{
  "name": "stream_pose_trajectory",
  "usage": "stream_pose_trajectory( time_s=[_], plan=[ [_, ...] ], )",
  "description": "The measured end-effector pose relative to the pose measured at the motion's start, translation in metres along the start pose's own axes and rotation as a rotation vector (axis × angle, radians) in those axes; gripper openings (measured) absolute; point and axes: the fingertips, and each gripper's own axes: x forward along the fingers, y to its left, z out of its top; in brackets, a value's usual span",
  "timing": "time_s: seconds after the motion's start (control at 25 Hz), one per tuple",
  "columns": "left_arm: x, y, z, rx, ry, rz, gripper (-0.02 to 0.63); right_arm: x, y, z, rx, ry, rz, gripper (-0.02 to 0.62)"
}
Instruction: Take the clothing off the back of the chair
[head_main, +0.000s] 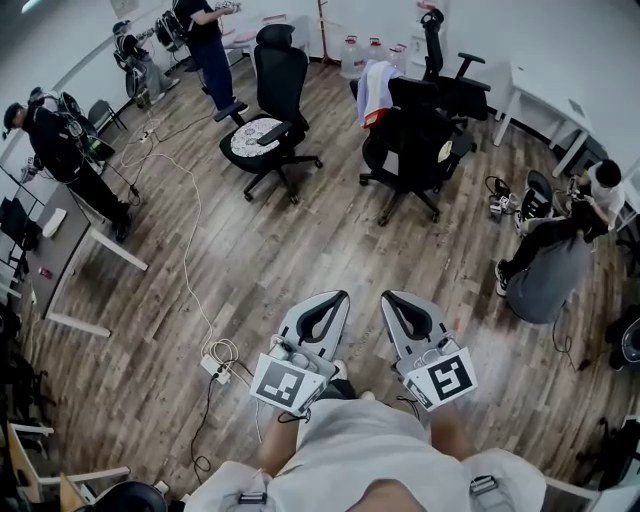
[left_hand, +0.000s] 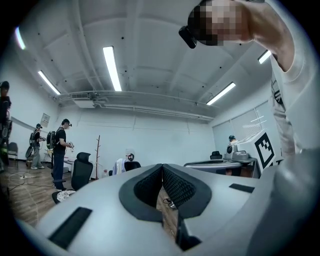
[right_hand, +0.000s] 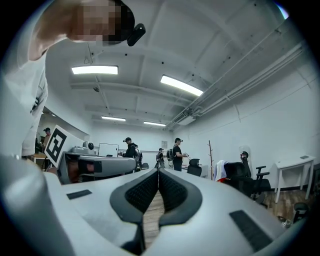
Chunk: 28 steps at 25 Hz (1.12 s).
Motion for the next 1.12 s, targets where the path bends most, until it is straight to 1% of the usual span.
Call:
stream_pose_trajectory(
  time_s=[0.32,0.6,0.96,1.12],
  plan=[
    [0.017,0.054,-0.003,0.001,0.001,-0.023,0.018,0.055,-0.01,-0.003,-0.001,0.004,-0.023,0.021],
    [0.026,0.093,0.003,-0.005,-0.021,-0.047,0.018,0.096,-0.01,-0.006,-0.002,0.012,-0.044,0.021],
    [0.042,0.117,0.002,-0.025,-0.028,-0.057,0.018,0.122,-0.022,-0.013,0.007,0.032,-0.058,0.021],
    [0.051,0.128,-0.001,-0.033,-0.023,-0.045,0.018,0.132,-0.031,-0.012,0.008,0.028,-0.048,0.021]
  ],
)
